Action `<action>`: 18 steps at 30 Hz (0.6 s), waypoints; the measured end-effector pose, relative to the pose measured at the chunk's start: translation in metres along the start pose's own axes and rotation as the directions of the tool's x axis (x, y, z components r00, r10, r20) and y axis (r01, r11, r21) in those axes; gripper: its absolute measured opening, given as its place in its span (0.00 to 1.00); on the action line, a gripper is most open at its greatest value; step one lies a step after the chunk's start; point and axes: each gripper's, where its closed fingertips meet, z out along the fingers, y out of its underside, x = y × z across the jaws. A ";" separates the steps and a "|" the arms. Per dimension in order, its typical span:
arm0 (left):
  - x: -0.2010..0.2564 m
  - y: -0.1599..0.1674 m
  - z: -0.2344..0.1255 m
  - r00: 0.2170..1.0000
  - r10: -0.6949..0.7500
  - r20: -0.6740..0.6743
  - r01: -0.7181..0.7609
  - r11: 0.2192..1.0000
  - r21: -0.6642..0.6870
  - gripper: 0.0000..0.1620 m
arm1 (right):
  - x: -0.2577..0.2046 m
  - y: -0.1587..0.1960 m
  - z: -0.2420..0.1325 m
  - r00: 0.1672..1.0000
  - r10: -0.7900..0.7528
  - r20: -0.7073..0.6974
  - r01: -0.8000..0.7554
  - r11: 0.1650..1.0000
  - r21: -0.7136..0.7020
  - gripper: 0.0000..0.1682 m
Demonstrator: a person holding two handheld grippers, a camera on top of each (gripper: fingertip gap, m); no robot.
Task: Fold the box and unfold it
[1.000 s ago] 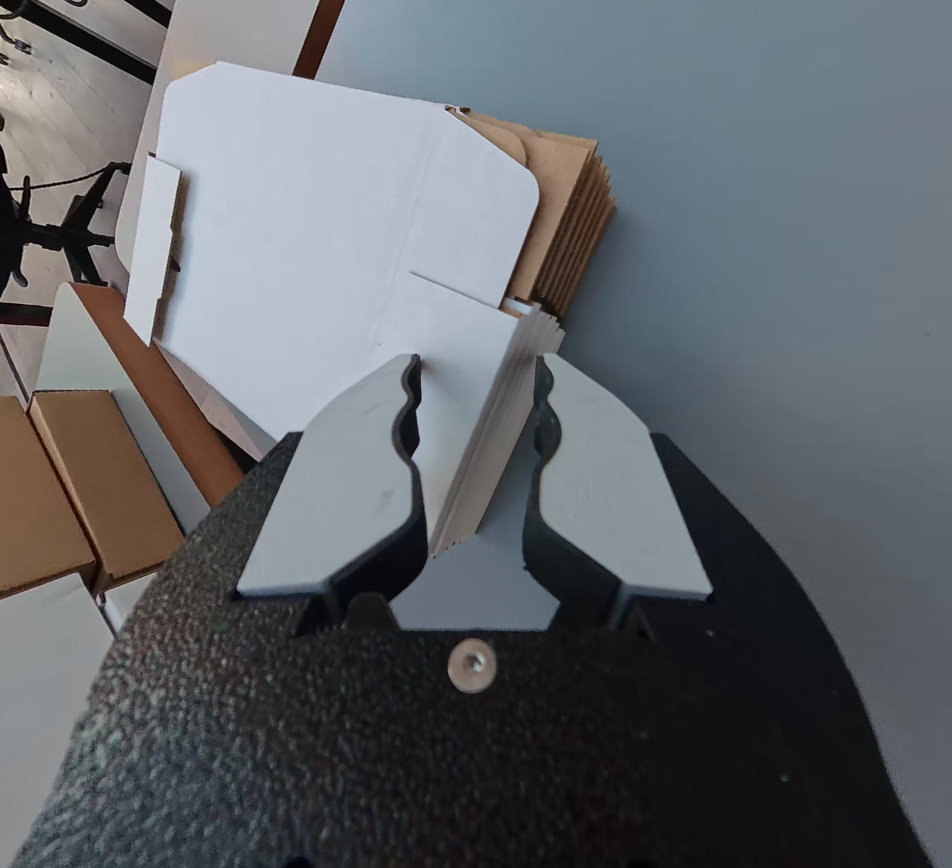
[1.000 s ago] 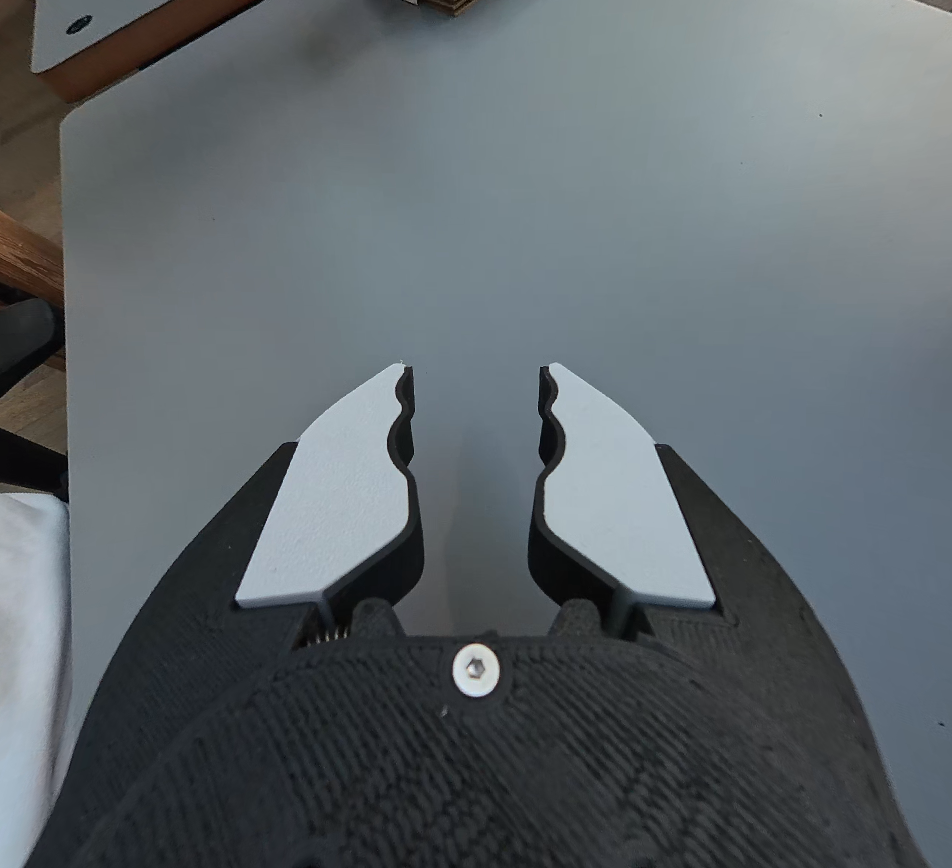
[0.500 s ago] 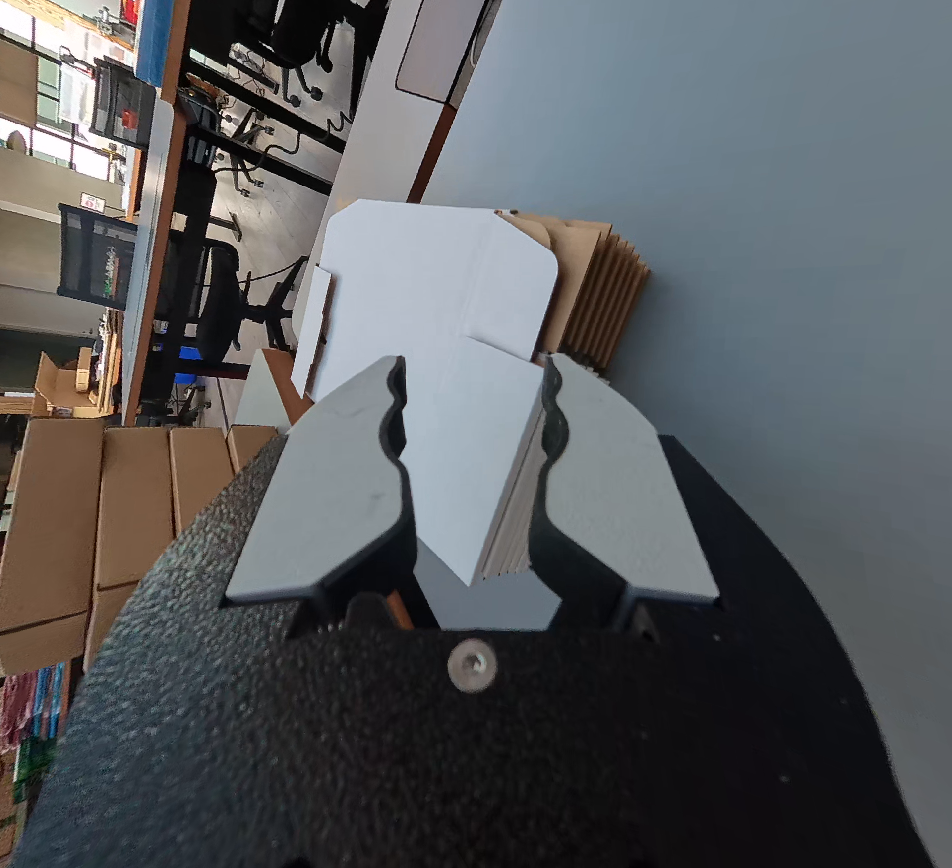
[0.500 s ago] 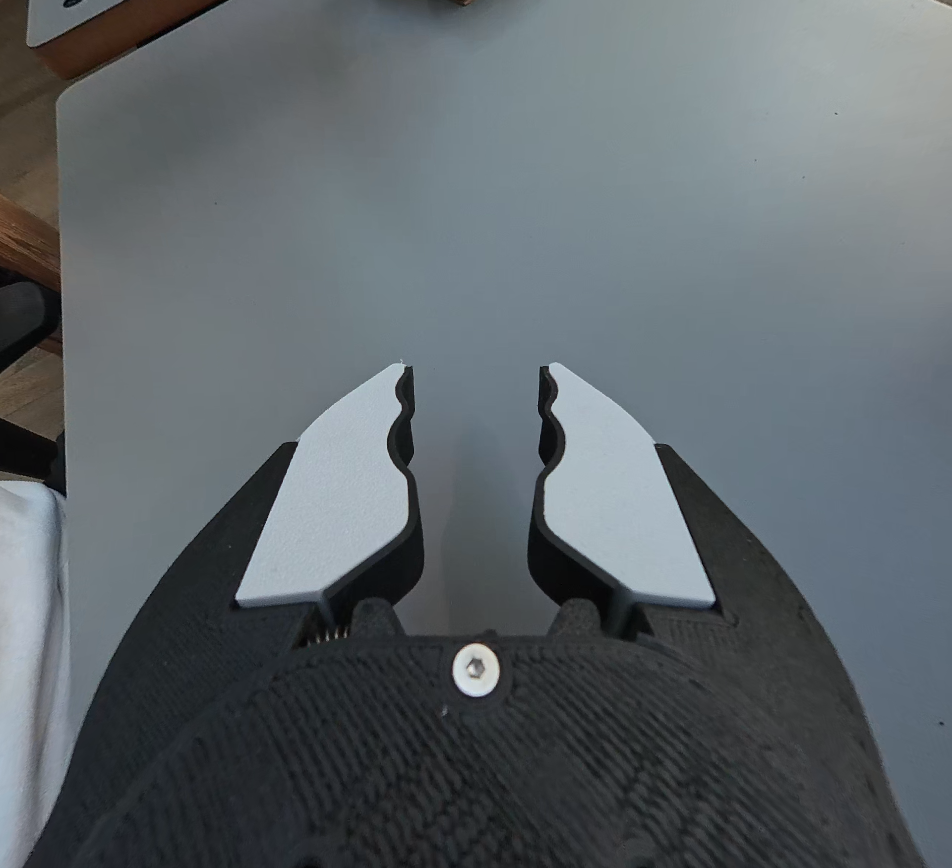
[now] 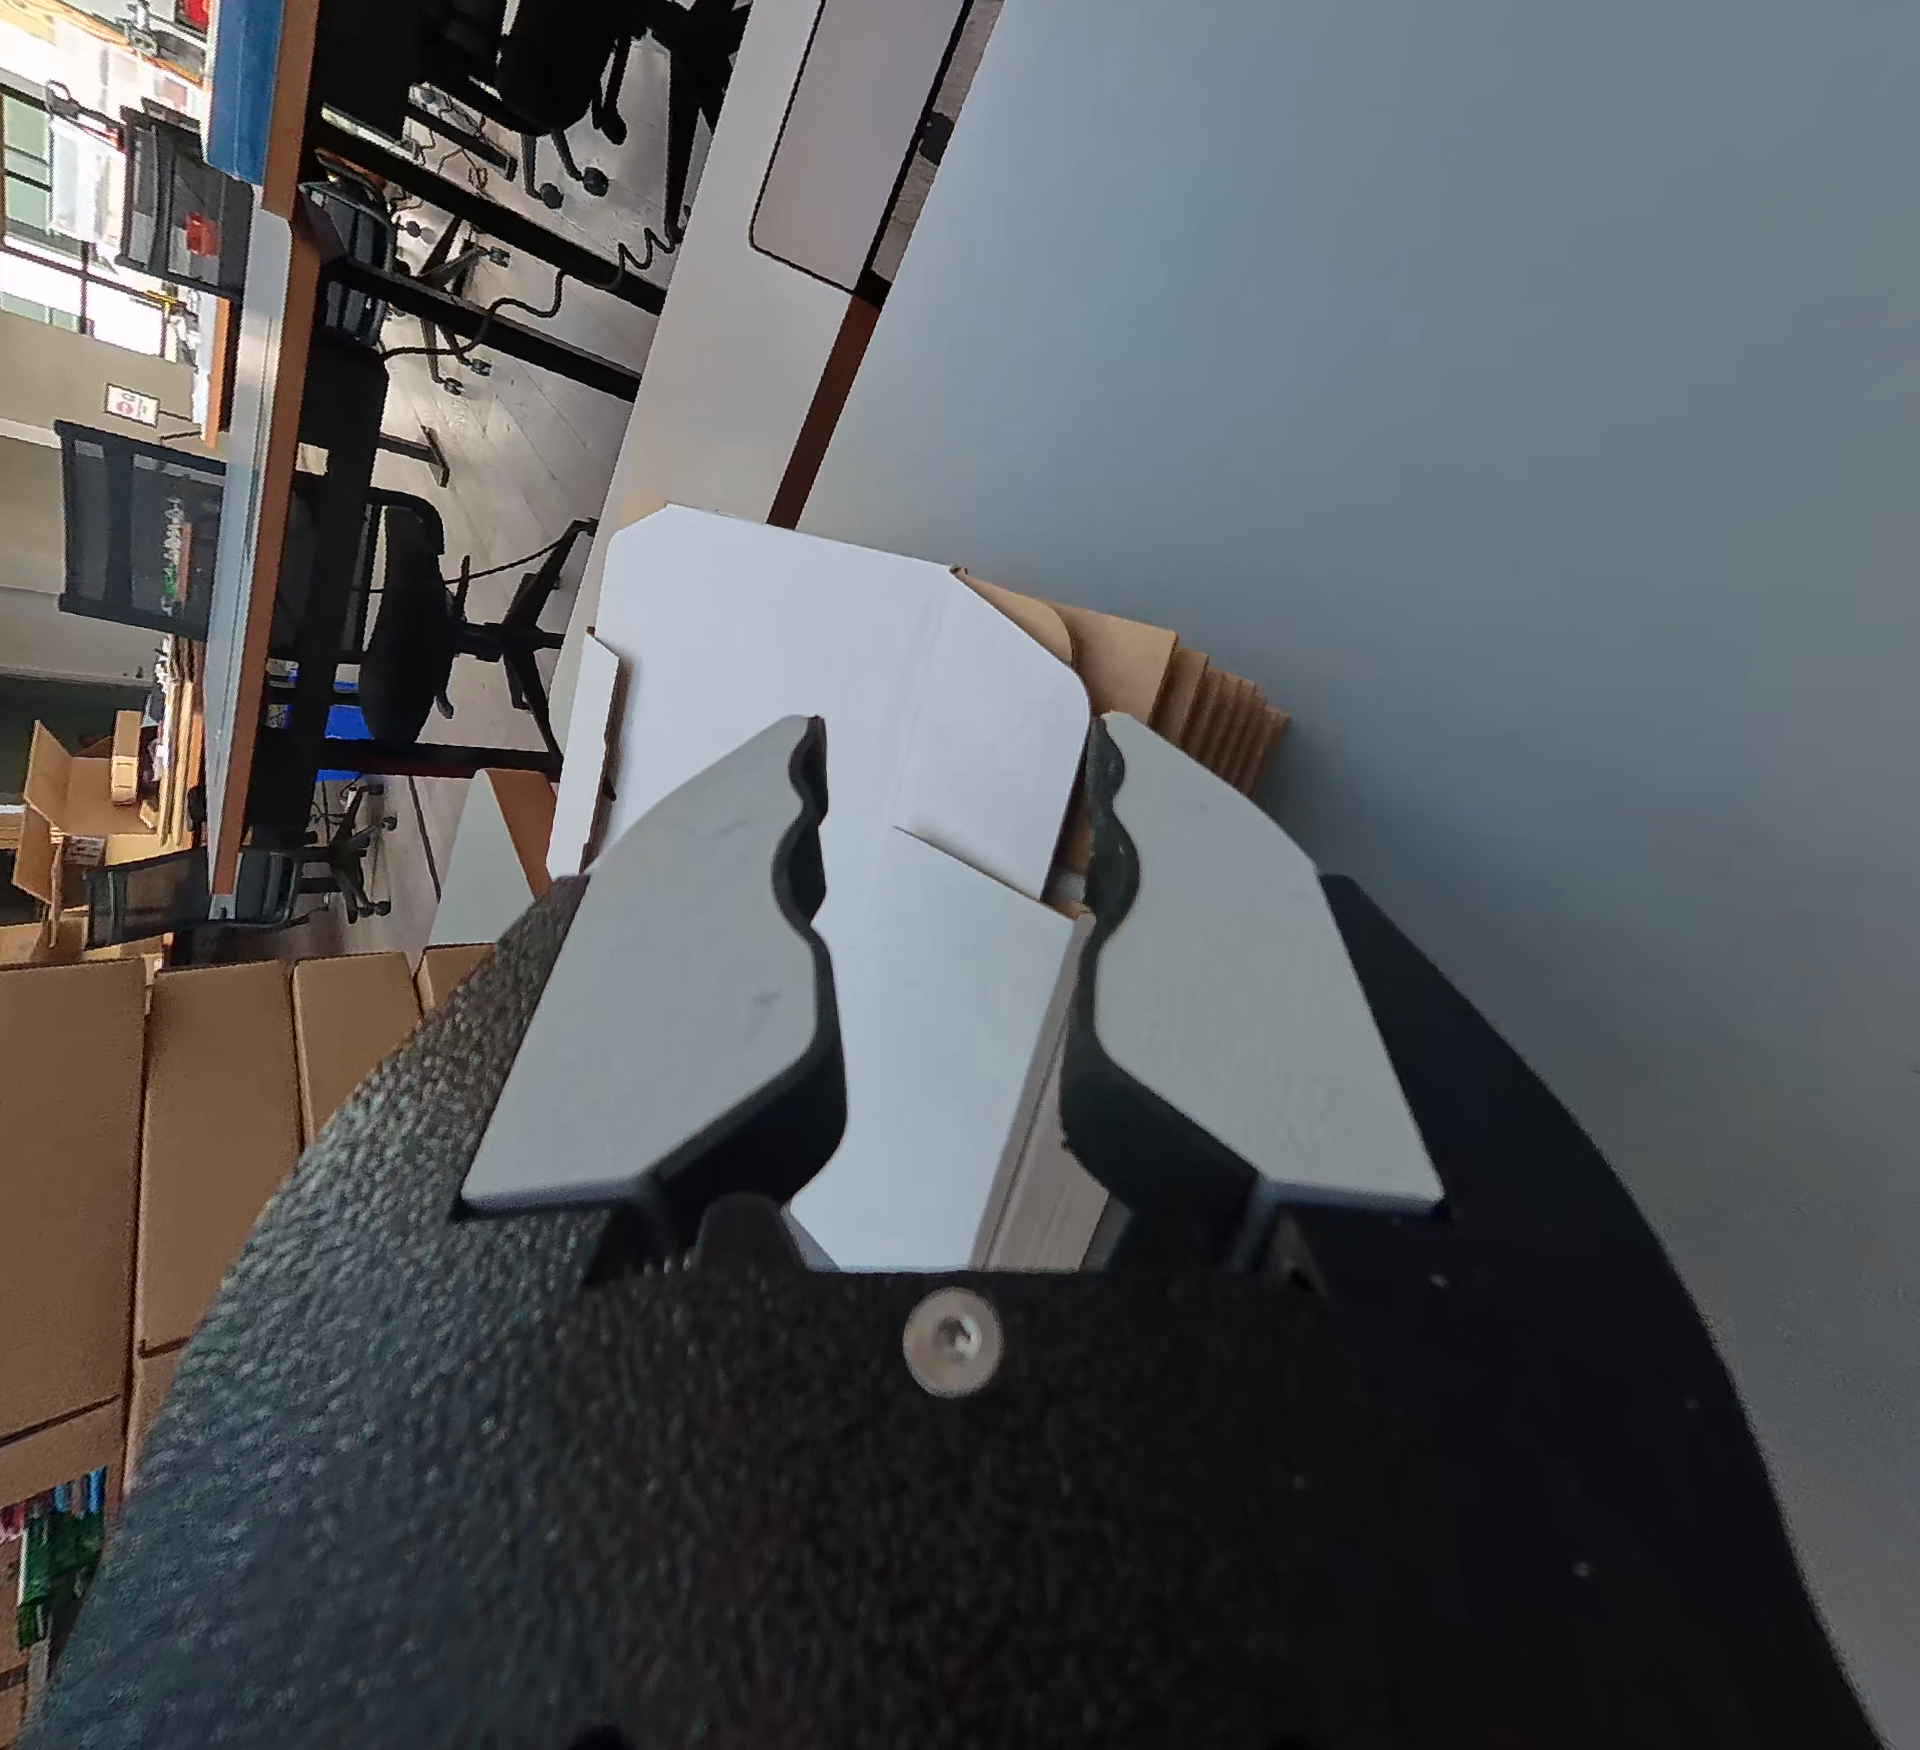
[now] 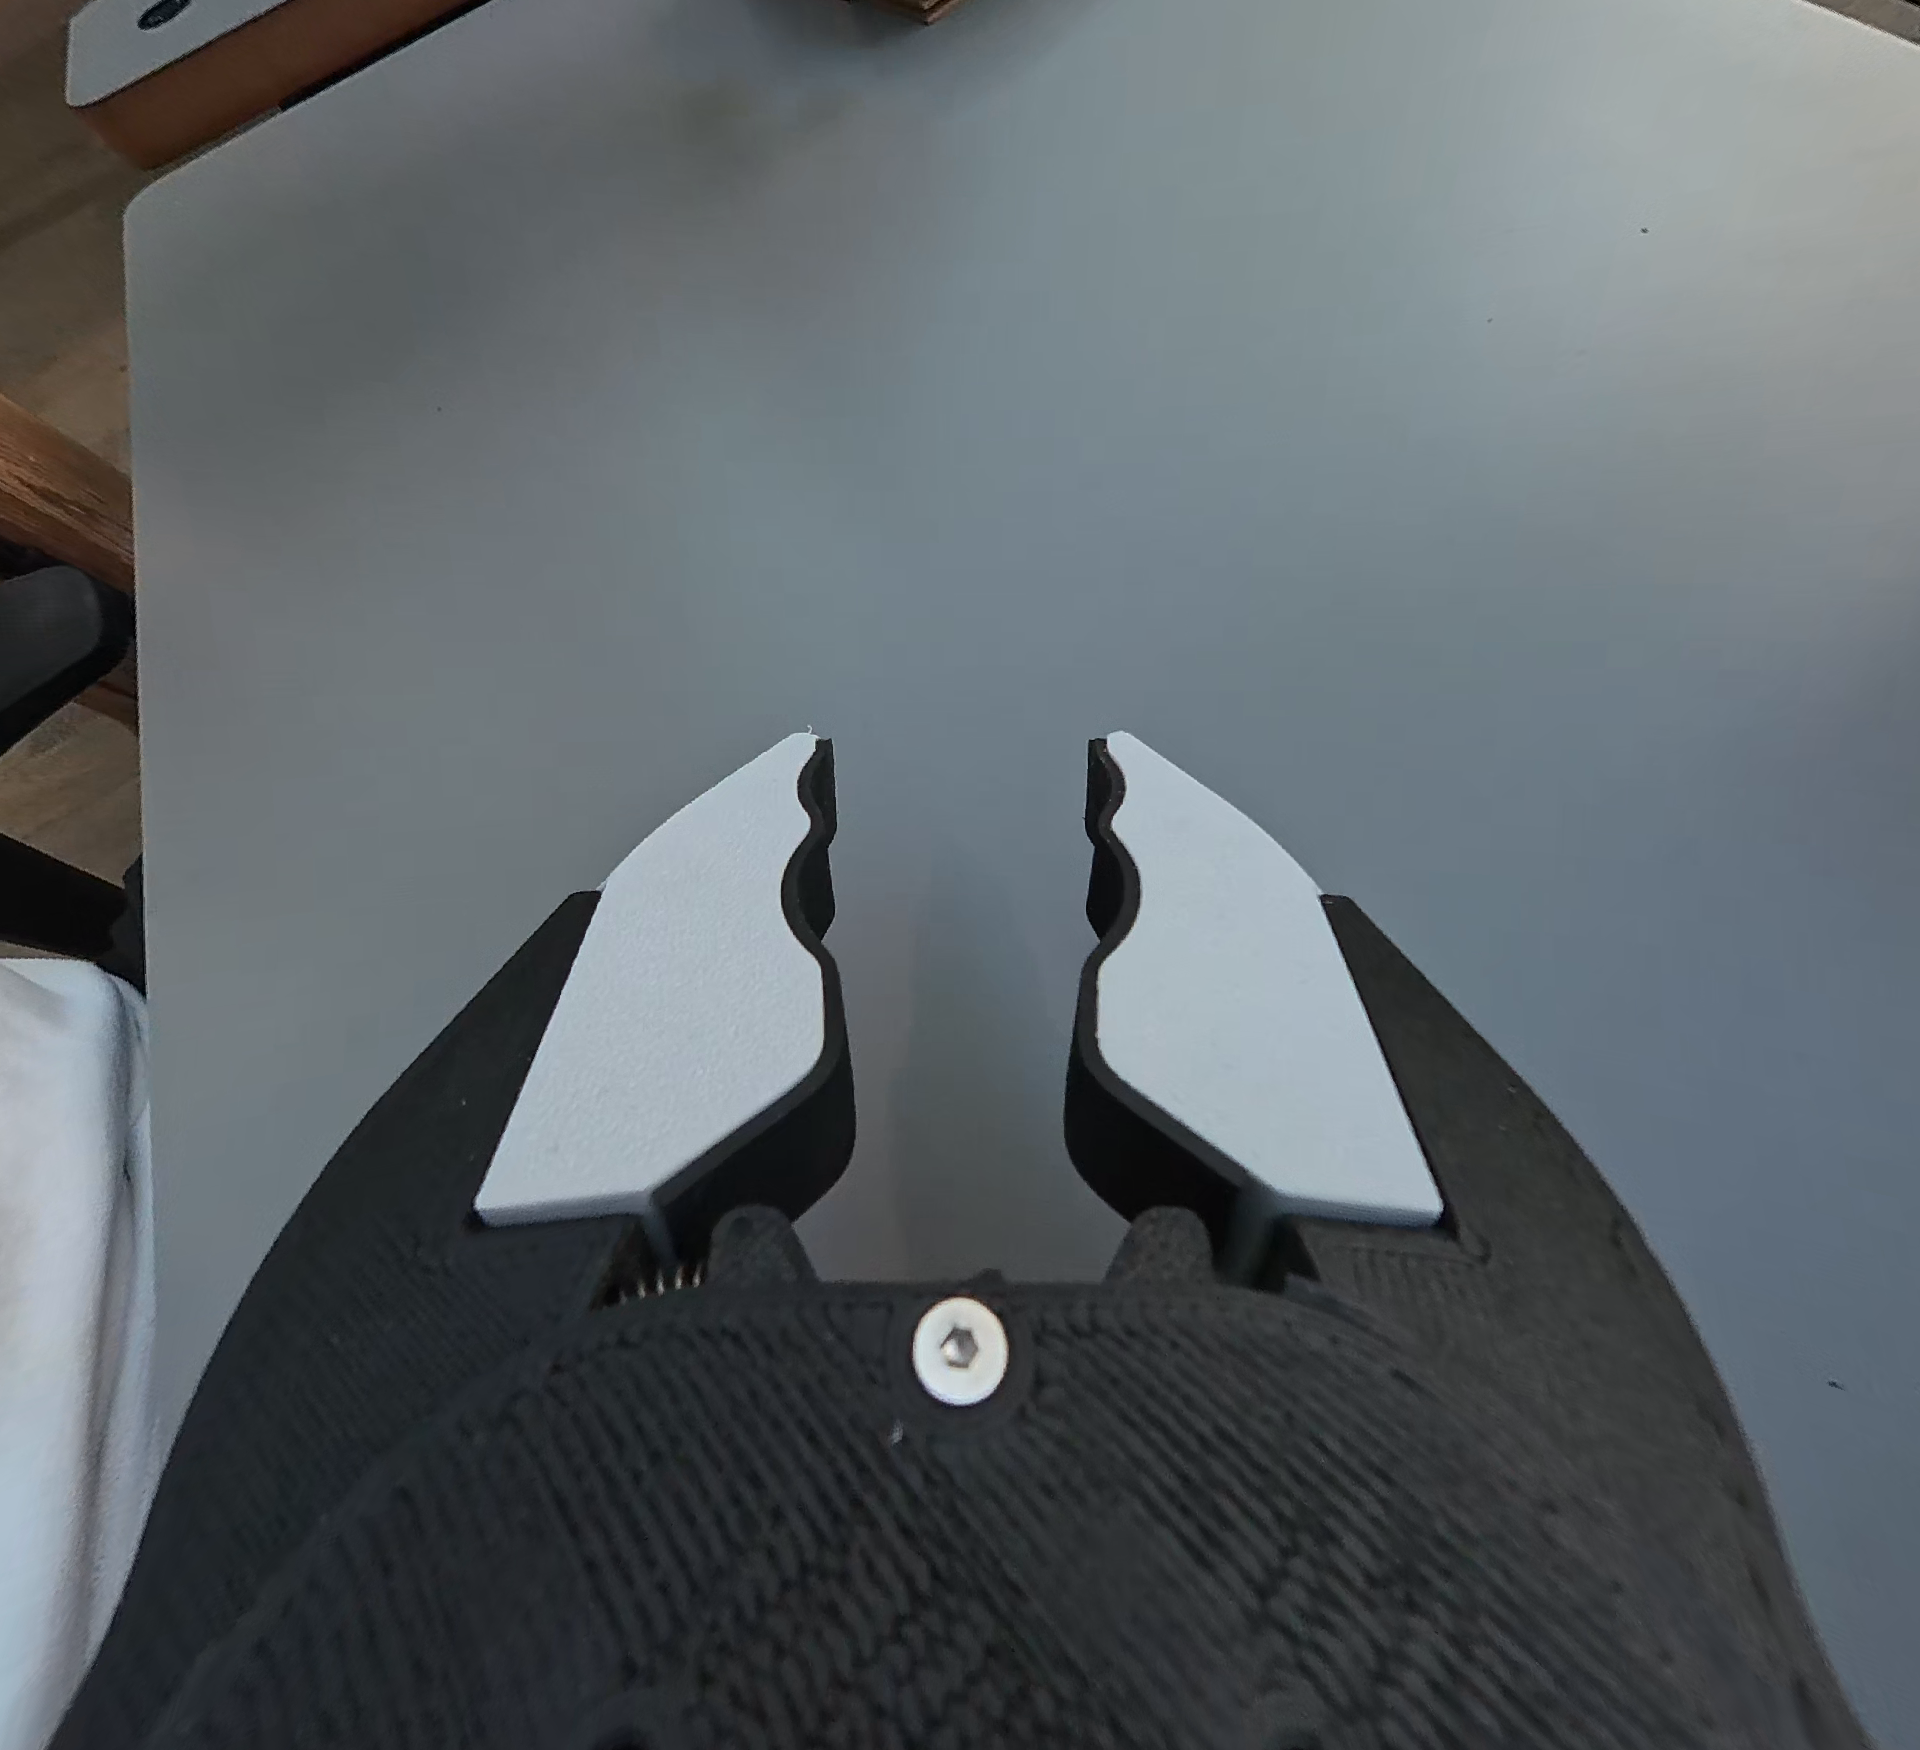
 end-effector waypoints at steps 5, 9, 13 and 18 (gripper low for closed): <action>0.006 0.000 0.003 0.999 0.006 -0.035 -0.006 1.000 0.002 0.23 | 0.003 0.001 -0.001 1.000 0.005 0.002 -0.005 1.000 -0.002 0.28; 0.019 0.003 0.004 0.992 -0.074 -0.098 0.074 0.997 -0.003 0.06 | 0.004 0.004 0.000 1.000 0.010 0.004 -0.010 1.000 -0.005 0.28; 0.022 0.003 0.003 0.976 -0.190 -0.105 0.189 0.982 -0.014 0.00 | 0.005 0.004 -0.001 1.000 0.011 0.000 -0.011 1.000 -0.006 0.28; 0.031 -0.004 -0.007 0.965 -0.216 -0.151 0.222 0.975 0.024 0.00 | 0.005 0.004 -0.002 1.000 0.002 -0.005 -0.002 1.000 -0.010 0.28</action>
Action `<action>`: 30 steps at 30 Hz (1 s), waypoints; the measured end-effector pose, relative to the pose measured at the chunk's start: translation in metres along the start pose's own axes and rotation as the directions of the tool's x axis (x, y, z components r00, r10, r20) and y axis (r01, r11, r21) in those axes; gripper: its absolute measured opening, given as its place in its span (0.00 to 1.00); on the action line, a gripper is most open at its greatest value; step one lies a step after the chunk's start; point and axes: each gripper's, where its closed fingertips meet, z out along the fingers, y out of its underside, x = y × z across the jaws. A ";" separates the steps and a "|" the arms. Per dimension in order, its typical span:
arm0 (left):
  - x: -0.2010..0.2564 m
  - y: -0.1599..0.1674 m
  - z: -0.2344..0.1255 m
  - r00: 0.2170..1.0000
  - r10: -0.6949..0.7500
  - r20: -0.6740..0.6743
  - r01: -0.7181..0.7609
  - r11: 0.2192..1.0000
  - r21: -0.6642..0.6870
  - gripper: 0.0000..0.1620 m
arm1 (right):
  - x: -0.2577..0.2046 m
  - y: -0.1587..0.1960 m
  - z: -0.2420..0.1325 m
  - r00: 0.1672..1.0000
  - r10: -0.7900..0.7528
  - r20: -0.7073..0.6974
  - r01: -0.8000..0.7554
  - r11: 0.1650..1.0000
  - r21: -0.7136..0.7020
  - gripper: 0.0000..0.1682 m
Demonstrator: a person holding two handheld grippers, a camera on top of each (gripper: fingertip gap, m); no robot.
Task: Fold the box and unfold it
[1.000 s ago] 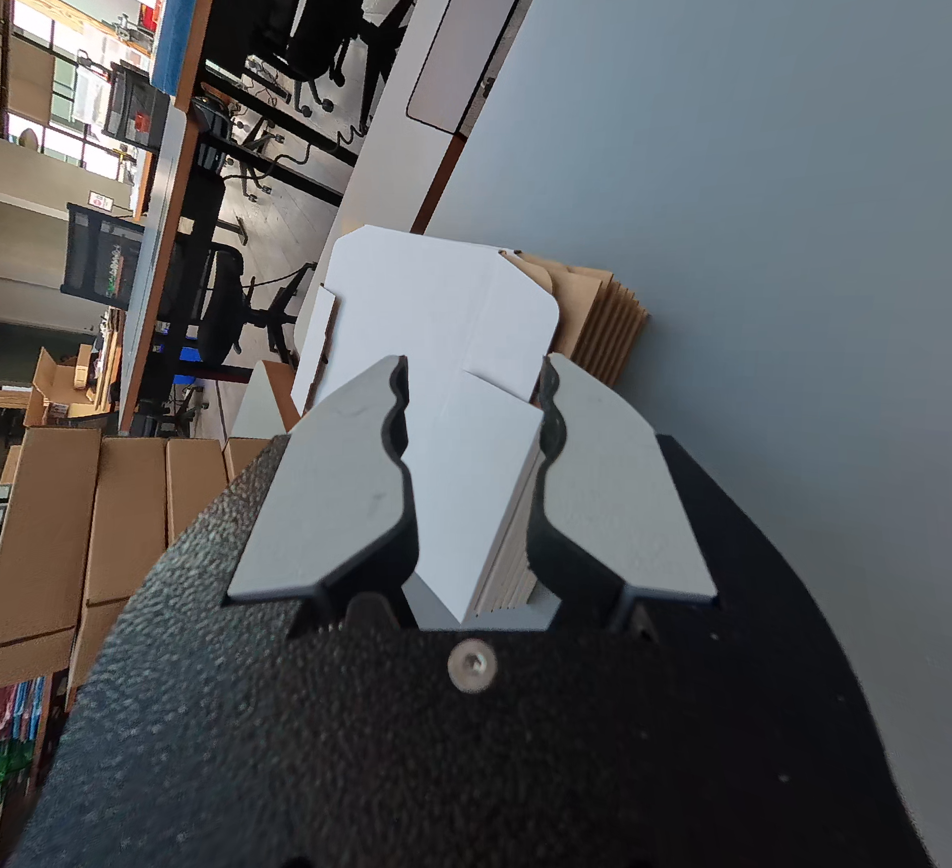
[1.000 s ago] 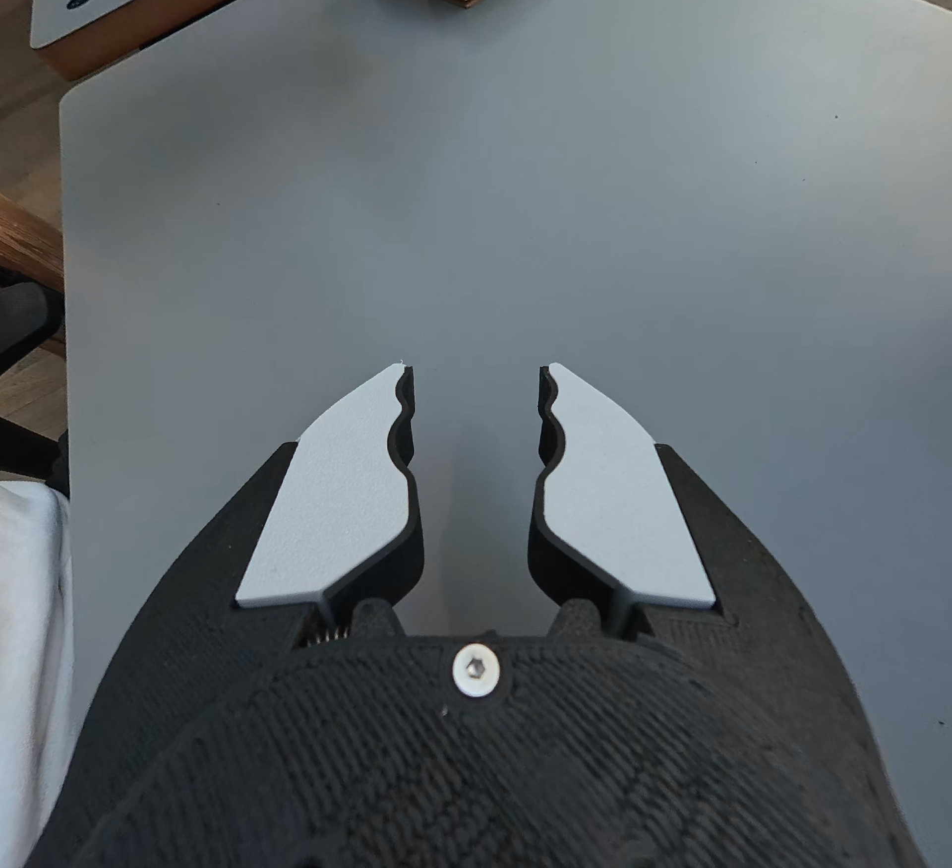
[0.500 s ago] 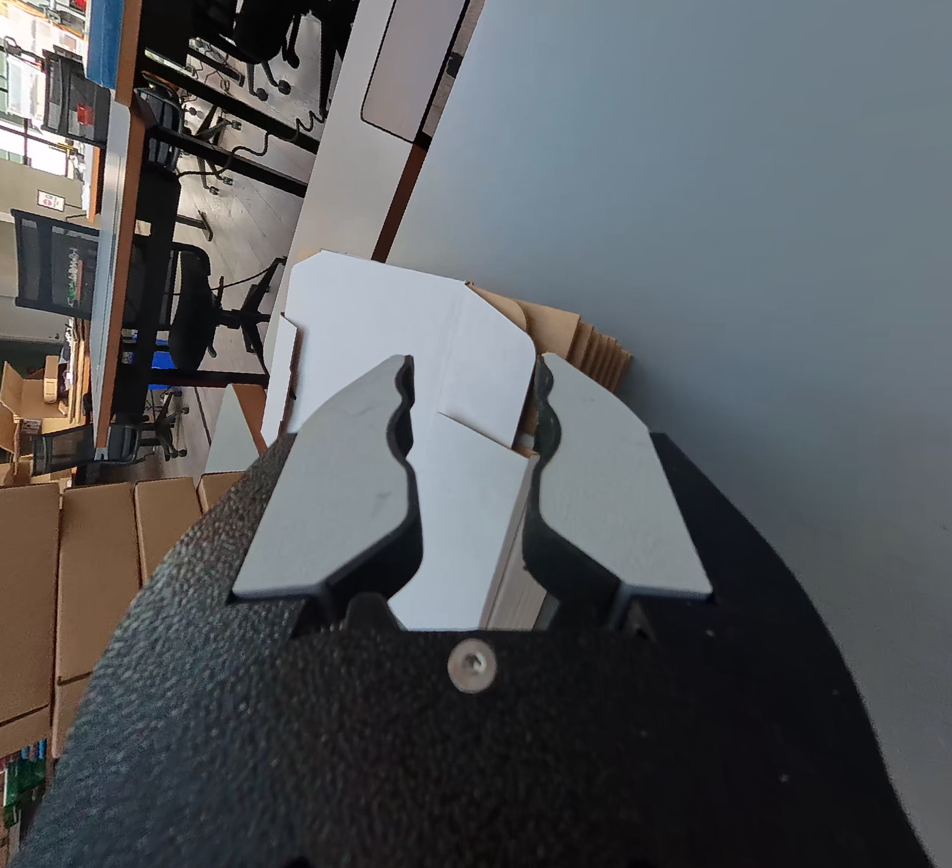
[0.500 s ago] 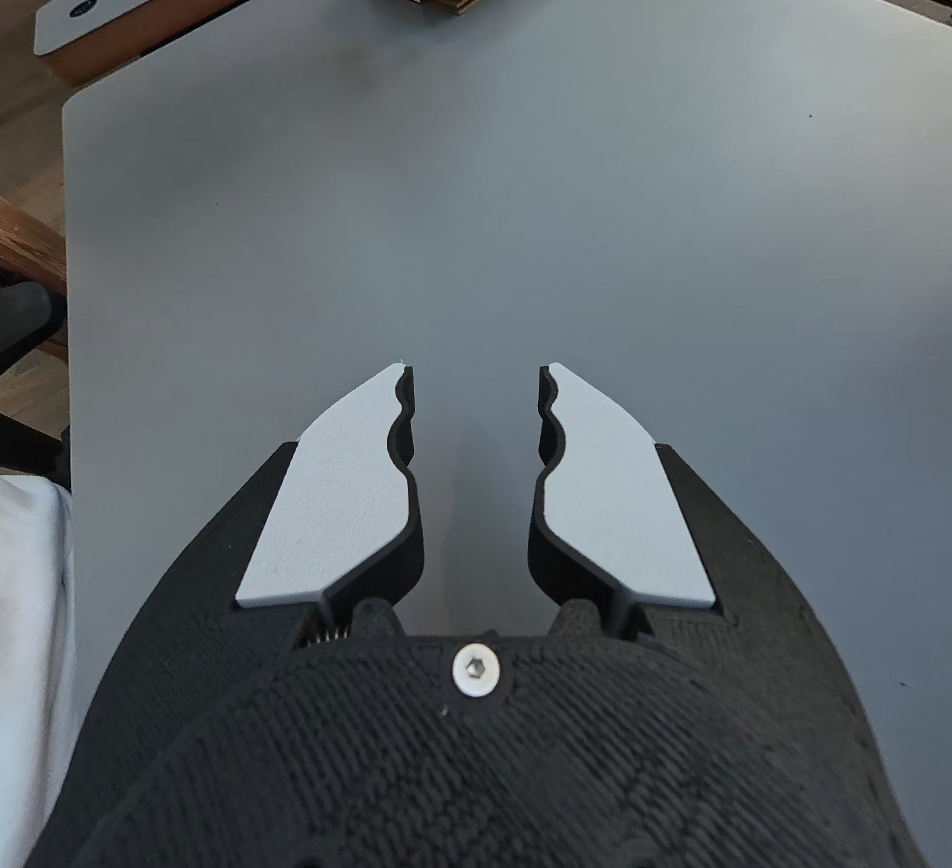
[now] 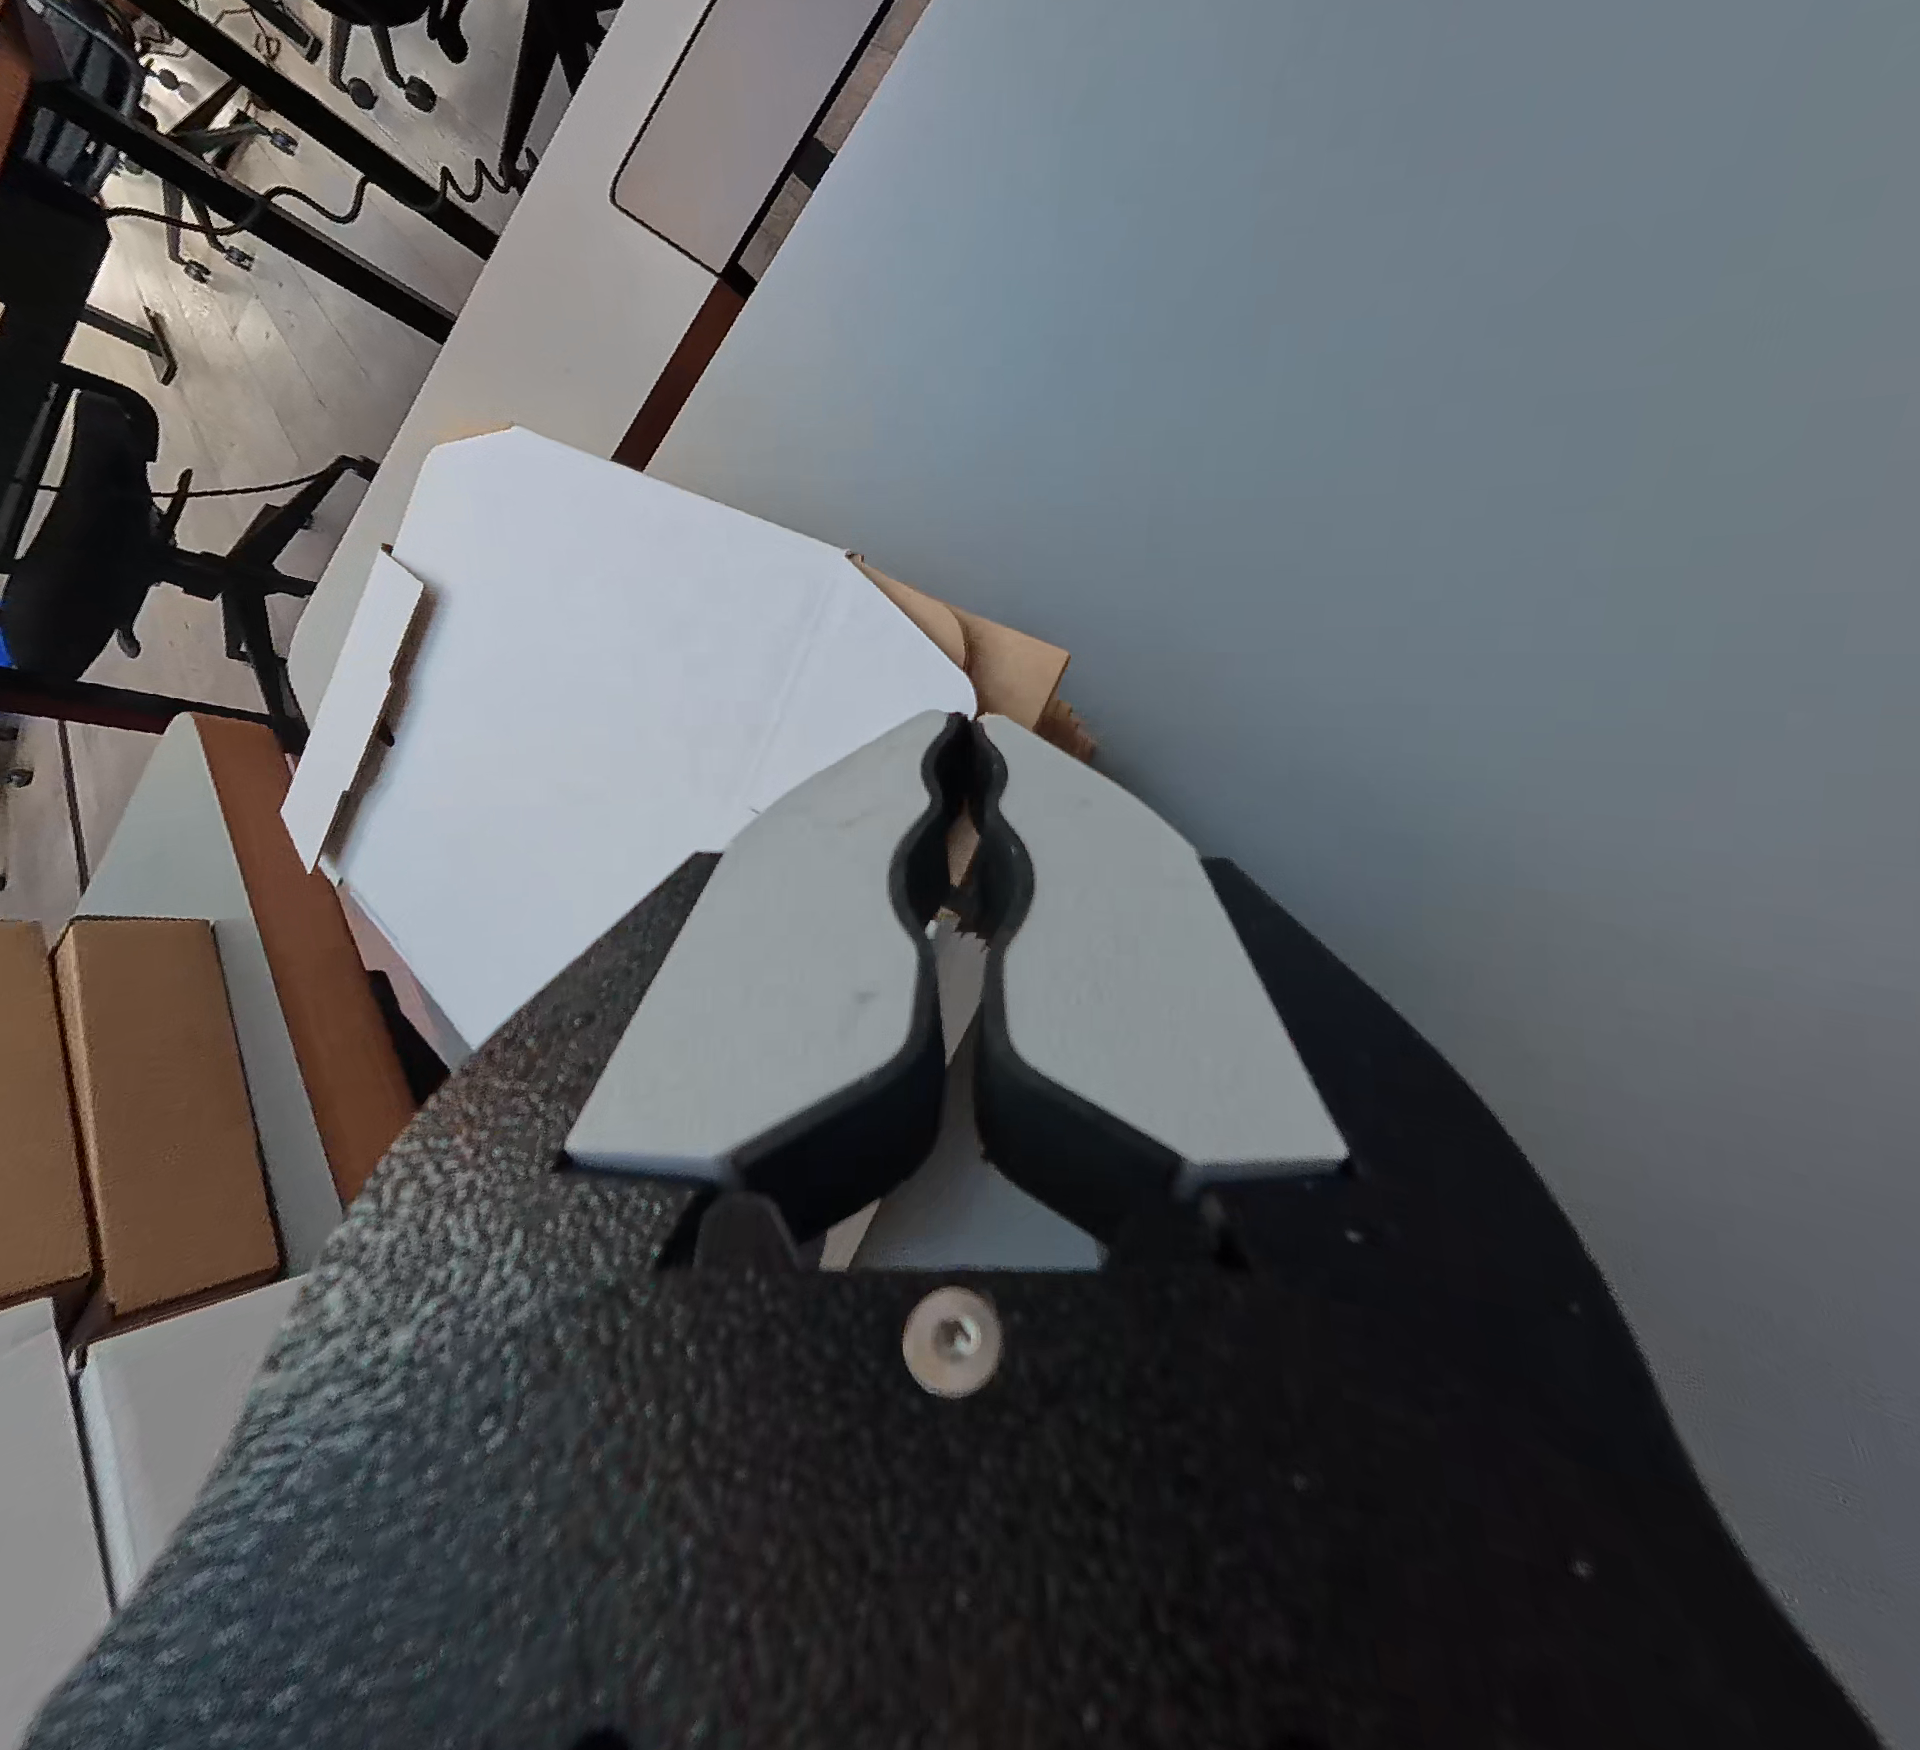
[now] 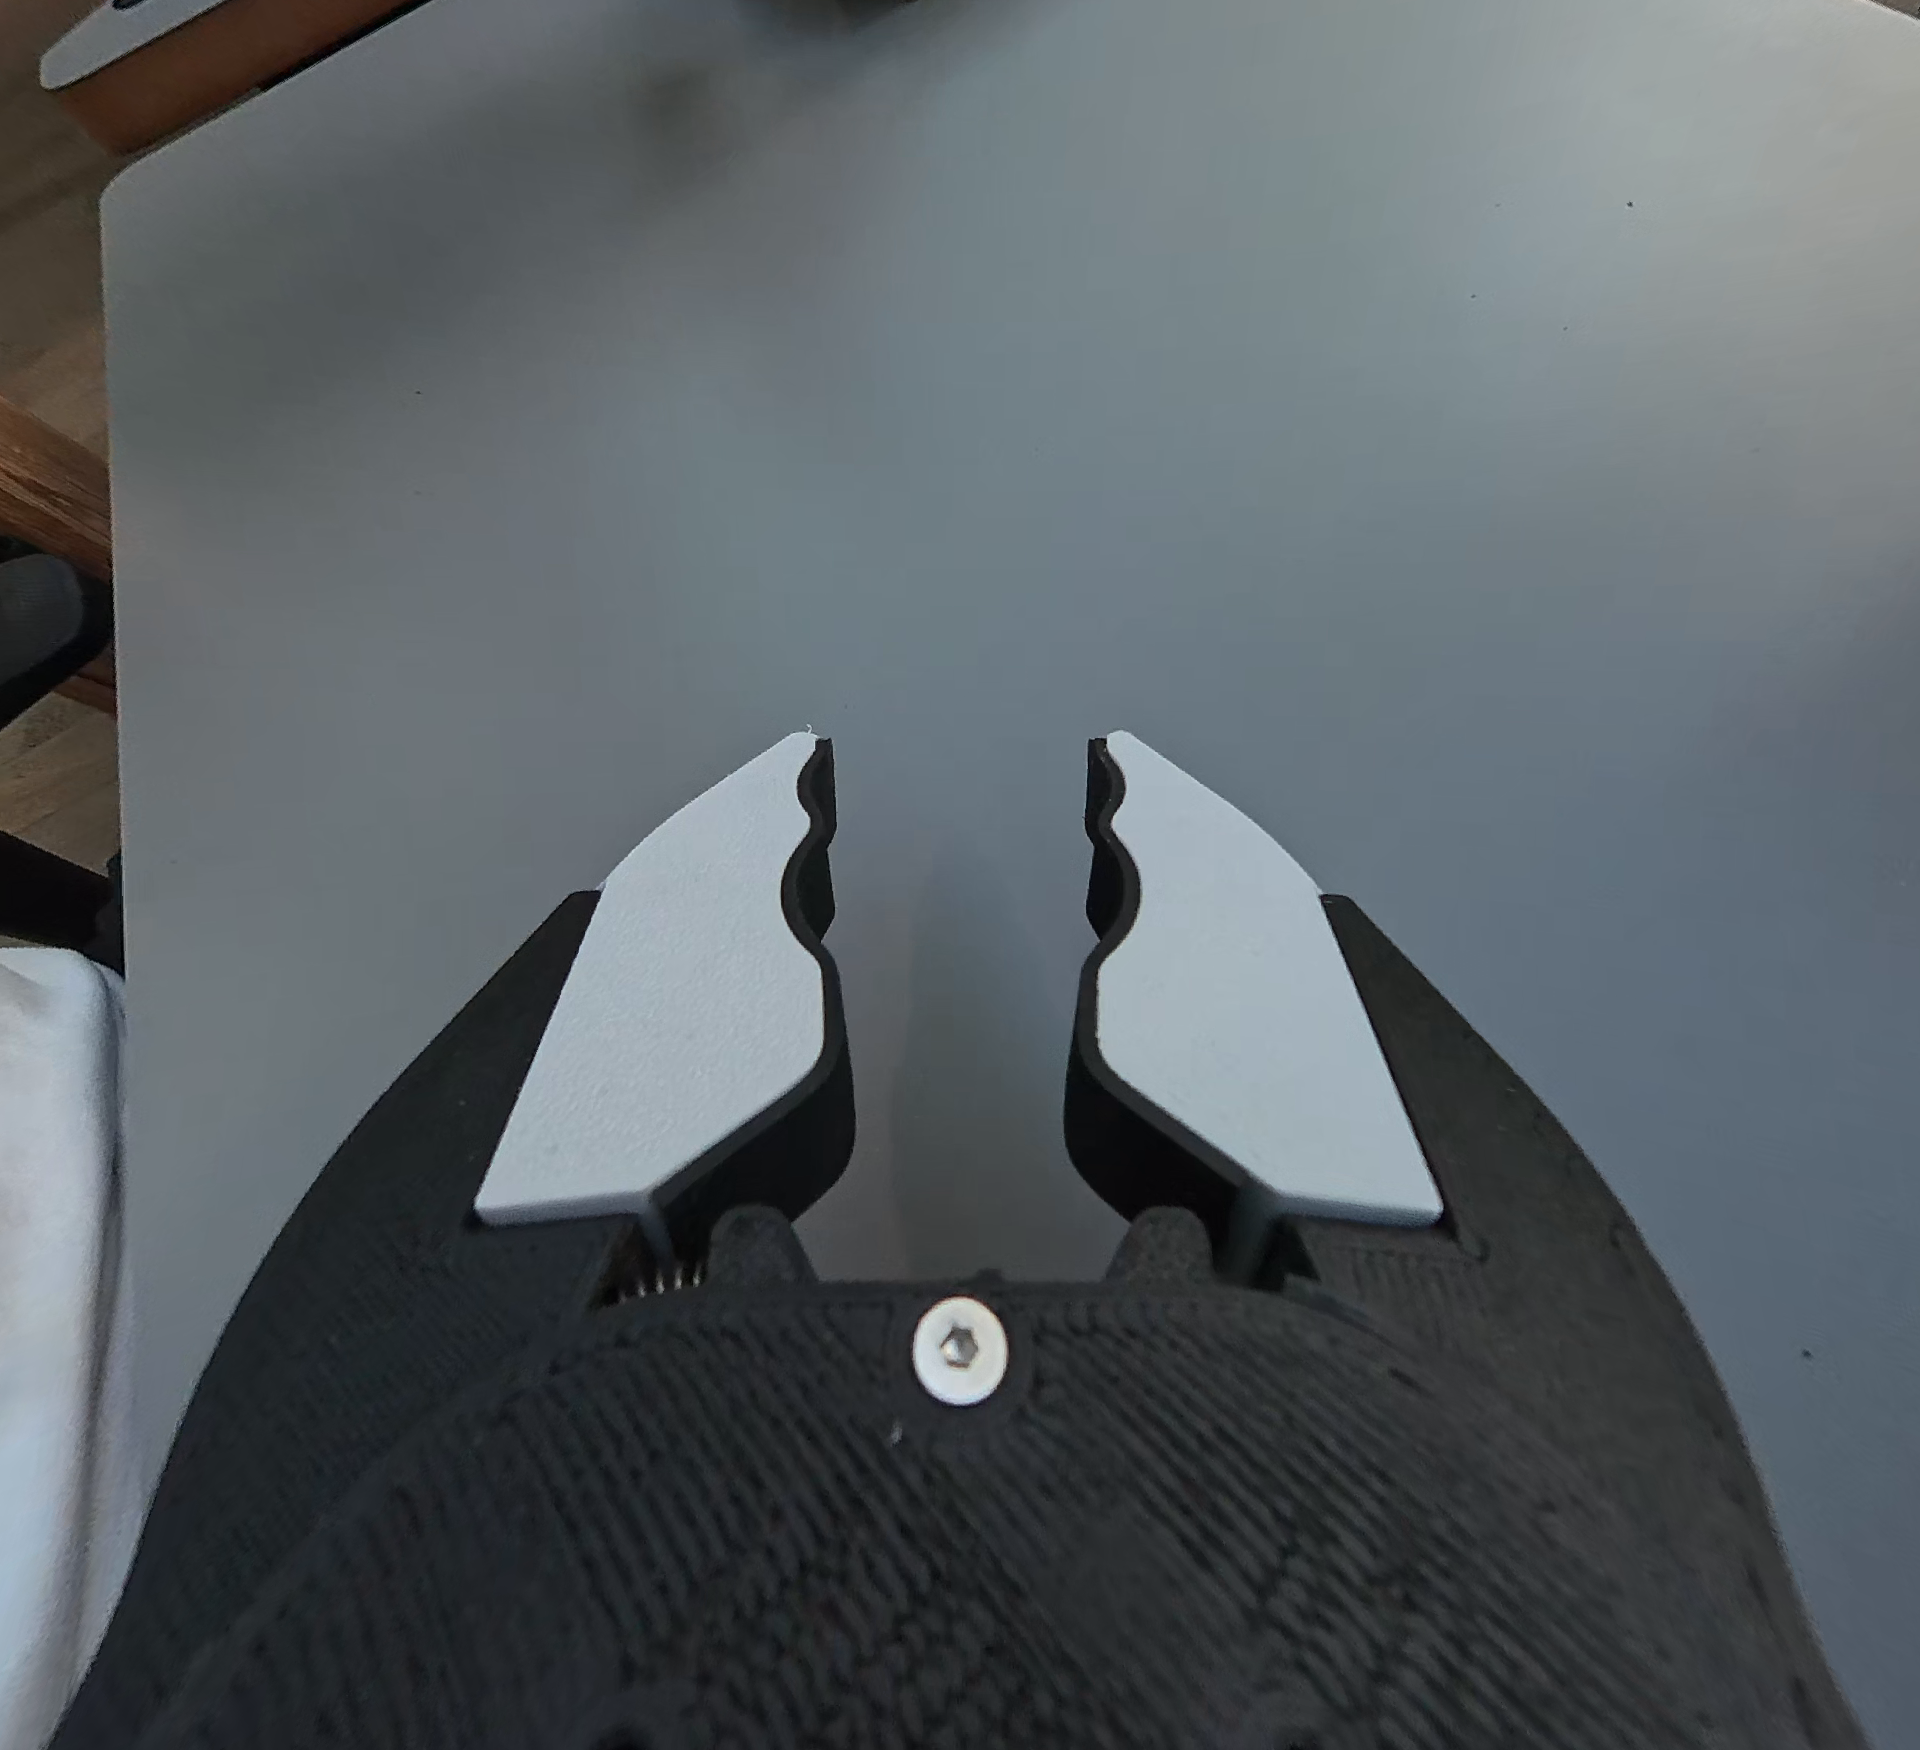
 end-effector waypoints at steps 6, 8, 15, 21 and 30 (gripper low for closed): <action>0.025 -0.010 -0.026 0.998 0.038 -0.046 -0.038 0.999 0.016 0.00 | 0.001 0.000 0.000 1.000 0.009 0.002 -0.009 1.000 0.004 0.28; 0.030 -0.014 -0.034 0.998 0.068 -0.005 -0.068 0.997 0.030 0.00 | 0.000 0.001 0.001 1.000 0.005 0.003 -0.005 1.000 0.001 0.28; 0.040 0.001 -0.042 0.943 0.241 0.230 -0.256 0.966 0.034 0.28 | -0.003 0.001 0.002 1.000 -0.005 0.010 0.005 1.000 -0.004 0.28; 0.012 0.031 -0.040 0.725 0.510 0.463 -0.457 0.859 -0.232 0.25 | -0.002 -0.004 -0.001 1.000 0.010 0.008 -0.010 1.000 0.018 0.27; 0.018 -0.047 -0.099 0.479 0.499 0.722 -0.576 0.800 -0.170 0.03 | -0.003 -0.006 -0.008 0.999 -0.029 -0.022 0.029 0.999 0.025 0.27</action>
